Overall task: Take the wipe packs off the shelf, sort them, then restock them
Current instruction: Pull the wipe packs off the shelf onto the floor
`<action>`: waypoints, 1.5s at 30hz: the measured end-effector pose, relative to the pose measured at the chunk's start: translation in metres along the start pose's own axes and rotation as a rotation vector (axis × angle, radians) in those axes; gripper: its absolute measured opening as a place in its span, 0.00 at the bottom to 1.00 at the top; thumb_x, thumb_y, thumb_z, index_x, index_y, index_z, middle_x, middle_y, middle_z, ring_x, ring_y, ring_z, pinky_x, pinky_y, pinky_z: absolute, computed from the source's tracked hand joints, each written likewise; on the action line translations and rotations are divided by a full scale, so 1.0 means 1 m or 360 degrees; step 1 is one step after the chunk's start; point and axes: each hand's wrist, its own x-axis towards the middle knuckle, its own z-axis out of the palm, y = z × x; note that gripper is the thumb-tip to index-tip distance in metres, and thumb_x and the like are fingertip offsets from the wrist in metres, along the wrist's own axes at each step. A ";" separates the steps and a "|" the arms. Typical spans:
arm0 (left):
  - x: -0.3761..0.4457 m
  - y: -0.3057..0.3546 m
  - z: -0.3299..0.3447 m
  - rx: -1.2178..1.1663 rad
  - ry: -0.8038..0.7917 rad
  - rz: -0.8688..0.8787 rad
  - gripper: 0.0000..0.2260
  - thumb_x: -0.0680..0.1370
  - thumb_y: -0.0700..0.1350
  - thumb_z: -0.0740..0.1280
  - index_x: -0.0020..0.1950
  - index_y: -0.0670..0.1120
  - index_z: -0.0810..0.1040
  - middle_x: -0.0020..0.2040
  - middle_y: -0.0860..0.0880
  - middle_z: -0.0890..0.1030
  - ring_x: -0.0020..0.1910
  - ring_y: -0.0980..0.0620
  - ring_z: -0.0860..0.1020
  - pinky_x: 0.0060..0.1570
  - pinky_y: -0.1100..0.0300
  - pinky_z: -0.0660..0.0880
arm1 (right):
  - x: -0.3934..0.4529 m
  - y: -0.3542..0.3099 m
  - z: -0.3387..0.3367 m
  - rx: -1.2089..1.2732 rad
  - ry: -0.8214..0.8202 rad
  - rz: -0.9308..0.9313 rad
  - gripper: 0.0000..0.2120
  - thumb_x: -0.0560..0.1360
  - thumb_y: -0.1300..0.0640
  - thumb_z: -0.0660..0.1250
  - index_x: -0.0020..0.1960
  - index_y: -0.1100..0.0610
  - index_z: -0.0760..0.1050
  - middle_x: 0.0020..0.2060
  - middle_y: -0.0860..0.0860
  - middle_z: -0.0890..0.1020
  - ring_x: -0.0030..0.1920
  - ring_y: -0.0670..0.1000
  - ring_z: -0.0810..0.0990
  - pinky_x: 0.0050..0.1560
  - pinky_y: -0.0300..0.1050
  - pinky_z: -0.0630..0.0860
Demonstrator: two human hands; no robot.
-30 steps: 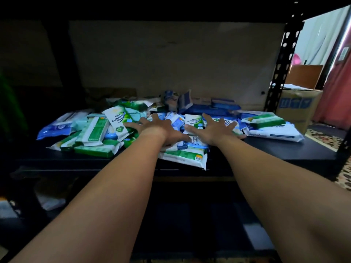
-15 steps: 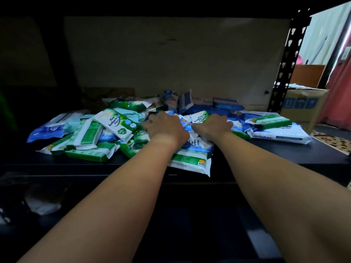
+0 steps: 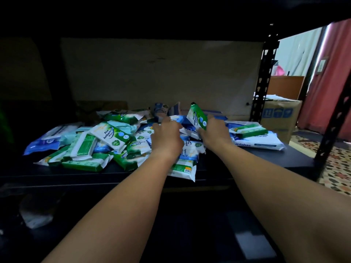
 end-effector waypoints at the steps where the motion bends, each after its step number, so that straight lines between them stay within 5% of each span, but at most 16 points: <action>1: -0.003 0.001 -0.003 -0.0016 0.0032 0.0049 0.21 0.77 0.37 0.69 0.69 0.51 0.78 0.70 0.46 0.70 0.67 0.35 0.68 0.59 0.41 0.75 | -0.004 0.001 -0.005 -0.0037 -0.0010 0.0001 0.17 0.81 0.52 0.67 0.64 0.61 0.70 0.58 0.62 0.78 0.55 0.64 0.79 0.45 0.49 0.71; 8: -0.057 0.016 -0.036 0.0351 0.0157 0.0233 0.22 0.77 0.40 0.66 0.70 0.56 0.76 0.77 0.49 0.64 0.67 0.36 0.66 0.57 0.44 0.73 | -0.069 0.011 -0.036 -0.0469 -0.0004 -0.0241 0.19 0.79 0.61 0.66 0.68 0.57 0.66 0.61 0.64 0.73 0.55 0.68 0.77 0.50 0.56 0.75; 14: -0.140 0.016 -0.040 0.0336 0.0243 0.0281 0.20 0.76 0.41 0.68 0.67 0.55 0.78 0.78 0.48 0.65 0.70 0.35 0.64 0.61 0.42 0.70 | -0.152 0.025 -0.040 -0.0381 0.0028 -0.0252 0.20 0.81 0.52 0.65 0.70 0.53 0.65 0.60 0.59 0.73 0.57 0.66 0.74 0.50 0.57 0.75; 22: -0.257 -0.020 -0.014 0.0261 0.0525 0.0391 0.27 0.70 0.35 0.71 0.67 0.53 0.79 0.75 0.45 0.70 0.67 0.34 0.69 0.54 0.42 0.75 | -0.260 0.047 -0.014 -0.0219 0.0170 -0.0260 0.23 0.81 0.50 0.65 0.73 0.55 0.68 0.65 0.57 0.74 0.69 0.64 0.69 0.57 0.58 0.76; 28: -0.341 -0.067 0.035 0.0260 0.0220 0.0053 0.25 0.72 0.36 0.72 0.67 0.53 0.80 0.75 0.46 0.70 0.66 0.36 0.69 0.53 0.43 0.75 | -0.338 0.071 0.030 -0.0159 0.0011 -0.0187 0.18 0.80 0.50 0.66 0.67 0.55 0.71 0.58 0.56 0.77 0.57 0.60 0.75 0.53 0.54 0.76; 32: -0.389 -0.102 0.074 0.0336 -0.0123 -0.0100 0.26 0.70 0.35 0.73 0.66 0.53 0.80 0.74 0.46 0.71 0.64 0.35 0.69 0.49 0.43 0.77 | -0.379 0.082 0.059 -0.0222 -0.0376 0.0019 0.17 0.82 0.46 0.62 0.66 0.54 0.68 0.53 0.56 0.78 0.50 0.61 0.79 0.43 0.50 0.73; 35: -0.416 -0.121 0.092 0.0408 -0.0463 -0.0207 0.29 0.73 0.36 0.69 0.71 0.56 0.75 0.78 0.47 0.66 0.67 0.36 0.67 0.55 0.45 0.75 | -0.396 0.087 0.080 -0.0215 -0.0666 0.0220 0.16 0.82 0.45 0.63 0.61 0.55 0.69 0.45 0.56 0.79 0.43 0.60 0.80 0.39 0.50 0.76; 38: -0.438 -0.134 0.109 0.0469 -0.0767 -0.0286 0.31 0.76 0.38 0.62 0.78 0.59 0.65 0.81 0.49 0.57 0.73 0.38 0.62 0.61 0.48 0.72 | -0.411 0.096 0.110 -0.0226 -0.0913 0.0351 0.17 0.81 0.45 0.64 0.62 0.57 0.72 0.49 0.57 0.81 0.48 0.59 0.82 0.45 0.50 0.80; 45: -0.449 -0.155 0.152 0.0402 -0.1043 -0.0427 0.35 0.76 0.38 0.62 0.80 0.62 0.57 0.81 0.51 0.55 0.69 0.42 0.65 0.60 0.53 0.73 | -0.417 0.119 0.175 -0.0227 -0.1360 0.0691 0.21 0.77 0.43 0.70 0.63 0.55 0.73 0.54 0.56 0.80 0.53 0.60 0.82 0.52 0.54 0.81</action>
